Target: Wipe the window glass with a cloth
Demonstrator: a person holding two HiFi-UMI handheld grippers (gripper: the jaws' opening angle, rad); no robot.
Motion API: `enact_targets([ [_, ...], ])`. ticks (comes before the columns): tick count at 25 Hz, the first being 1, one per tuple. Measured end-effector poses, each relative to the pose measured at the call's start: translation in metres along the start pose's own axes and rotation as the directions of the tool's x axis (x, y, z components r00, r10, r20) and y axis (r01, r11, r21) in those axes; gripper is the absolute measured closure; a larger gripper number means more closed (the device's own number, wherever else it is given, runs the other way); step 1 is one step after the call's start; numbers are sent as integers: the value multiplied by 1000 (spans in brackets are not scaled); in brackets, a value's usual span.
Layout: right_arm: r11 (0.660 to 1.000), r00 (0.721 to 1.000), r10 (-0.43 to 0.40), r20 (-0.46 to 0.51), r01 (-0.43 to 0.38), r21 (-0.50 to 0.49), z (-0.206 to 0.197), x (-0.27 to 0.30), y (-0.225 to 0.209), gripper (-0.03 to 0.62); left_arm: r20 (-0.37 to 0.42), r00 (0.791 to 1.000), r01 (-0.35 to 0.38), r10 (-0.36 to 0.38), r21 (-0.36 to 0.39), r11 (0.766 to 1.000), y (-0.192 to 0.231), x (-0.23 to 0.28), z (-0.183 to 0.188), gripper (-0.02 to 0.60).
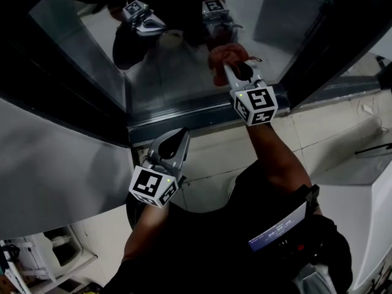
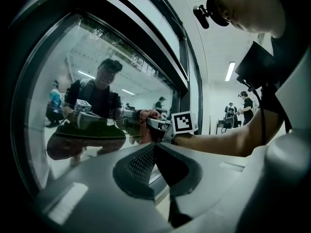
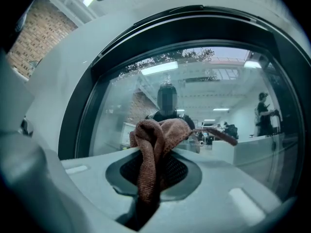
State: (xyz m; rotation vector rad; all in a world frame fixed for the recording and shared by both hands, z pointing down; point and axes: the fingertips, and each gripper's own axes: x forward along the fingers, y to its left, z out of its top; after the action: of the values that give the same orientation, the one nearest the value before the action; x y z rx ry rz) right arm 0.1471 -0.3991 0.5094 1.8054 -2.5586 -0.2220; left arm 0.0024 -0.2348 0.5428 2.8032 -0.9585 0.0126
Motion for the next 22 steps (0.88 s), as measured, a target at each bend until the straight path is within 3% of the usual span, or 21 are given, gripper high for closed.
enact_targets([
  [22,986,985,-167,-45,167,0,-14,-38,-91,551,-7,1000,31,-31,10,999,-6,10,-6,565],
])
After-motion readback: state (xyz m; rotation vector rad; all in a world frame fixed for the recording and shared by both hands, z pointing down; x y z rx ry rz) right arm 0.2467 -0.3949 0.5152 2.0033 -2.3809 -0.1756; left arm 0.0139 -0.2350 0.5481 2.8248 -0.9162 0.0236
